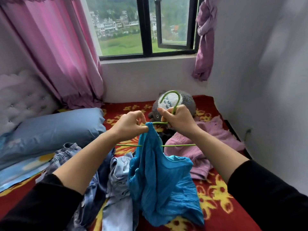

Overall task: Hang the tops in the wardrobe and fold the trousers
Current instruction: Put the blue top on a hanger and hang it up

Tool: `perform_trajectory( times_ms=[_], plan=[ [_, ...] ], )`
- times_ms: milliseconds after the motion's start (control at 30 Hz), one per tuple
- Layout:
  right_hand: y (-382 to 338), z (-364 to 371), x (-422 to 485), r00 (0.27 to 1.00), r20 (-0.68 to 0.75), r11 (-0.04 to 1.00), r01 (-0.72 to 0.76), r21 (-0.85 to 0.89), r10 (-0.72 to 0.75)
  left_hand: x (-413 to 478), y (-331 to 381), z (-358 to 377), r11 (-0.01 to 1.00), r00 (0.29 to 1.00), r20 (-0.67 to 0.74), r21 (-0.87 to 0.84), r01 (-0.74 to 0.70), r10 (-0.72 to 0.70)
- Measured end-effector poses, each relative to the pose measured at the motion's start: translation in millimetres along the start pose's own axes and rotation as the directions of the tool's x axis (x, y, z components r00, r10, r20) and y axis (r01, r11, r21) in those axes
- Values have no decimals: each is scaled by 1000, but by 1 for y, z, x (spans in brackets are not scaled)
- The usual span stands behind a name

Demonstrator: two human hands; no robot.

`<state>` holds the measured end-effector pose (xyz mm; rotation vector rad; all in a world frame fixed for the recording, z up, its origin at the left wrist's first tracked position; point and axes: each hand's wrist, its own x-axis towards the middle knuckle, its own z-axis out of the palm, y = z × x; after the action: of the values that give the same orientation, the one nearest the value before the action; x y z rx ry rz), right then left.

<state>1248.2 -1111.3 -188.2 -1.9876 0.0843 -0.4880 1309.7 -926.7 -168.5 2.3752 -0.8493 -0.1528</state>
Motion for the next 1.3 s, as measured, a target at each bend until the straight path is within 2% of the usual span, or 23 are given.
perform_trajectory(
  times_ms=[100,167,233,300,333,400,467,533,567,633,700,767,867,900,967,1067,1133,1233,1300],
  plan=[
    [6,8,-5,998,51,996,-25,90,21,-7,-6,3,984,989,125,-148,97,-79],
    [19,9,-11,999,-30,991,-19,136,23,-14,-15,11,985,994,53,-138,104,-98],
    [36,9,-26,972,-224,997,75,-21,-78,-23,-24,22,982,987,-60,-128,138,-146],
    [59,12,-45,955,-280,986,58,-158,-101,-30,-29,32,976,974,-133,-147,162,-182],
    [72,16,-55,964,-264,983,-19,-182,-30,-33,-31,35,971,969,-152,-169,169,-195],
    [95,27,-70,954,-202,940,-264,-216,222,-38,-32,37,961,965,-168,-221,165,-204],
    [121,41,-79,841,-144,776,-538,-330,522,-40,-34,36,949,962,-171,-270,163,-214],
    [138,58,-86,679,-115,597,-703,-386,725,-42,-34,35,938,957,-186,-308,159,-223],
    [141,65,-89,610,-107,545,-763,-348,786,-44,-35,34,937,955,-199,-316,151,-221],
    [144,79,-90,499,-58,488,-862,-140,865,-47,-35,31,933,951,-223,-335,130,-213],
    [151,88,-85,443,-14,444,-895,40,896,-52,-35,27,917,952,-220,-382,115,-211],
    [156,91,-81,447,-13,447,-893,61,895,-56,-39,22,902,955,-207,-418,108,-211],
    [162,86,-77,509,-127,508,-860,-46,851,-63,-47,14,888,952,-213,-448,103,-218],
    [165,82,-75,510,-159,518,-855,9,845,-65,-50,12,880,950,-213,-462,106,-227],
    [167,71,-70,460,-182,490,-852,185,869,-69,-54,7,871,947,-204,-474,127,-249],
    [159,51,-58,407,-145,411,-703,581,902,-74,-63,4,892,952,-144,-411,189,-269],
    [158,36,-52,408,-116,369,-622,691,905,-76,-71,4,909,952,-121,-352,225,-282],
    [153,20,-45,514,-95,434,-594,678,852,-75,-78,5,903,946,-113,-351,248,-303],
    [148,12,-38,627,-120,576,-602,553,770,-73,-76,7,903,950,-112,-362,233,-290]
  ],
)
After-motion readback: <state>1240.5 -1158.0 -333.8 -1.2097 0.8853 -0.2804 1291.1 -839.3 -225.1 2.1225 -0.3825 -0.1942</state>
